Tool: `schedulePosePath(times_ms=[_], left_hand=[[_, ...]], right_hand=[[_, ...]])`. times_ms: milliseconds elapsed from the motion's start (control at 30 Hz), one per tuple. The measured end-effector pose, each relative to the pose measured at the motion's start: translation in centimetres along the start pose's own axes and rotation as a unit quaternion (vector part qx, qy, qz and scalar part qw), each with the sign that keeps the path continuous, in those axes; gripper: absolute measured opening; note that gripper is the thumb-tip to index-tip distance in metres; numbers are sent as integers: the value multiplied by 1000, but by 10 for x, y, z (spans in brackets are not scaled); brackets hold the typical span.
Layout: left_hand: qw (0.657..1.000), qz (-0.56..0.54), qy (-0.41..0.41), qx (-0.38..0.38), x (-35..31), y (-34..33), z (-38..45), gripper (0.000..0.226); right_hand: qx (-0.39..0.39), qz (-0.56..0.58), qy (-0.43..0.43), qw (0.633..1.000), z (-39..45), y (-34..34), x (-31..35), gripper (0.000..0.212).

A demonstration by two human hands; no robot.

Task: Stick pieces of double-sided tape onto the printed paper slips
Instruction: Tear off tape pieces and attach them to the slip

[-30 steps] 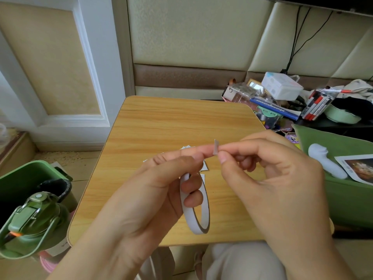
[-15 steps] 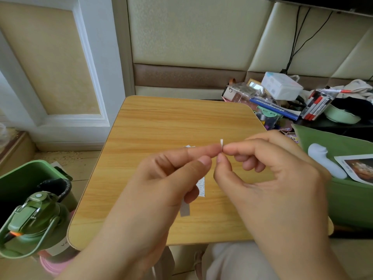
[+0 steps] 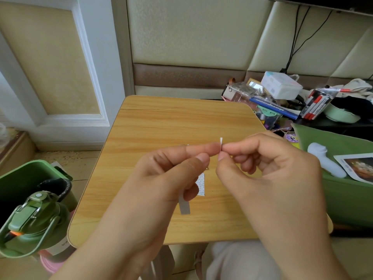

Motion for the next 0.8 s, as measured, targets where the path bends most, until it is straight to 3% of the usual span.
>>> schedulePosePath(times_ms=[300,800], left_hand=[[998,-53,31,16,3,0,1,27],[999,-31,9,10,1,2,-2,24]], right_hand=[[39,58,-56,996,2,0,-7,7],[40,26,-19,999,1,1,-3,5]])
Point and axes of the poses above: each hand's wrist, its own z-axis towards the middle knuckle, its own y-axis out of the back of the hand, x = y × z, the point moved 6 cm from there along z, towards the middle knuckle, and after that the axes turned 6 degrees about -y, right-handed, at the moved point
